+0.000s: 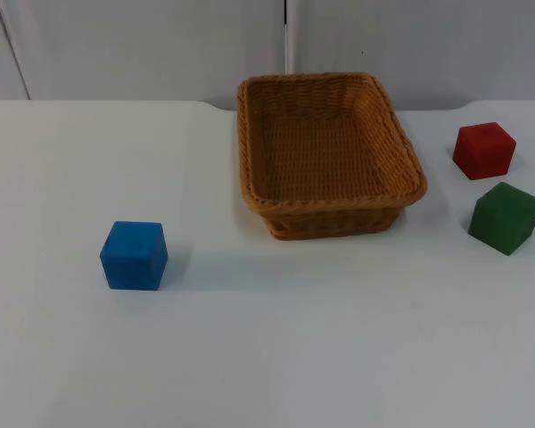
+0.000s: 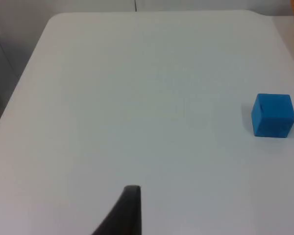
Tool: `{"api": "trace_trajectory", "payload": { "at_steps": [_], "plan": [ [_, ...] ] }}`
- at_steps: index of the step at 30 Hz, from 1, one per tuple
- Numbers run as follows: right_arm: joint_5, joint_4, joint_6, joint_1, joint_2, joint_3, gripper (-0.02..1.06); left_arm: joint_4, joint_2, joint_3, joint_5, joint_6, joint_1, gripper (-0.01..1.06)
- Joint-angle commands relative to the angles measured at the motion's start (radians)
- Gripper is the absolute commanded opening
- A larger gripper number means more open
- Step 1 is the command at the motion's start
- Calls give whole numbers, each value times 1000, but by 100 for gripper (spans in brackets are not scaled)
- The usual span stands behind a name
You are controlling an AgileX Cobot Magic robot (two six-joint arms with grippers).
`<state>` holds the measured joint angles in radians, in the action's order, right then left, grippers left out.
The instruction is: Pick up one cube with each hand and place exactly two cubes into the same basket, leaving the remaining cube outside.
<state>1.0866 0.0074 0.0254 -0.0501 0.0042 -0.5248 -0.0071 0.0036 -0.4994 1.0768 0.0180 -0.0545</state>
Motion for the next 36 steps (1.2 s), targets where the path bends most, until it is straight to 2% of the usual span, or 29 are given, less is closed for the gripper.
{"api": "trace_trajectory", "payload": {
  "at_steps": [1,8,14,31,36],
  "plan": [
    [-5,4,5,6,8,-20,105,-10,-4,3,-2,0,-3,105],
    [-9,2,5,6,103,-72,105,-3,28,-39,-14,0,-3,105],
    [-48,2,-4,6,178,-119,105,-6,75,-58,-22,0,-3,105],
    [-95,2,-5,6,399,-221,105,-95,197,-68,-51,0,-3,105],
    [-141,2,13,6,428,-237,105,-127,229,-79,-72,0,-3,105]
  ]
}}
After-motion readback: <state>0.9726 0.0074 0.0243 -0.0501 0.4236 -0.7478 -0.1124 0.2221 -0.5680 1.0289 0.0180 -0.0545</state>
